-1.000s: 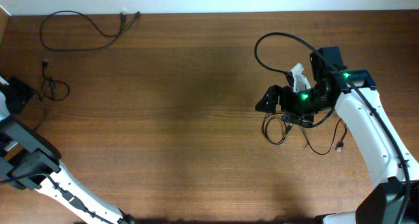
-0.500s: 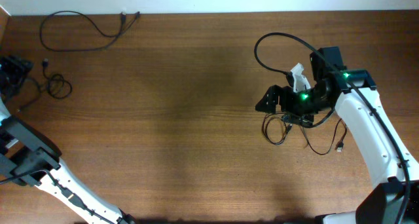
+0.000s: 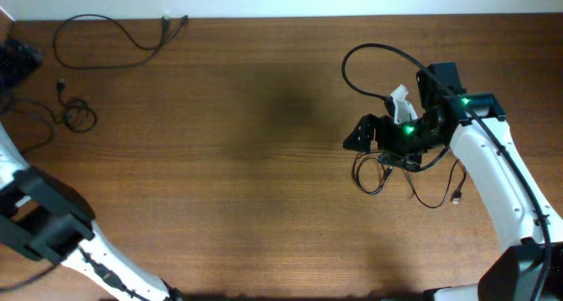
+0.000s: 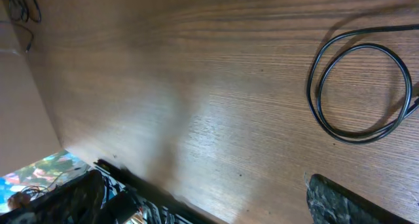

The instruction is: Untangle cables

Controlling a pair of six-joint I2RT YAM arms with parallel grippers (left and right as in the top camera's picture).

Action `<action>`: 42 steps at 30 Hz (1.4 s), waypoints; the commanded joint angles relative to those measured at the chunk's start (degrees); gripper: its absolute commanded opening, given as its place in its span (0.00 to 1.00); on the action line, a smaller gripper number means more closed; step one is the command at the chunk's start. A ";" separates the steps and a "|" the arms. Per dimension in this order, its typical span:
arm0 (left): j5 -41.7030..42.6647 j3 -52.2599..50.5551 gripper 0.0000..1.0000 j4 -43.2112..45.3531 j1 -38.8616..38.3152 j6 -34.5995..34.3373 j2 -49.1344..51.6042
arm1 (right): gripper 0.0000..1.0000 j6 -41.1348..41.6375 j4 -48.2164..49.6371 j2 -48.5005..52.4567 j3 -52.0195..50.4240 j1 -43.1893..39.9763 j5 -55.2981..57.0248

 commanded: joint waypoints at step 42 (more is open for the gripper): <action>-25.66 -24.17 0.88 -6.34 -93.26 -29.66 -0.63 | 0.98 -1.27 -18.38 -2.84 14.47 -40.52 12.33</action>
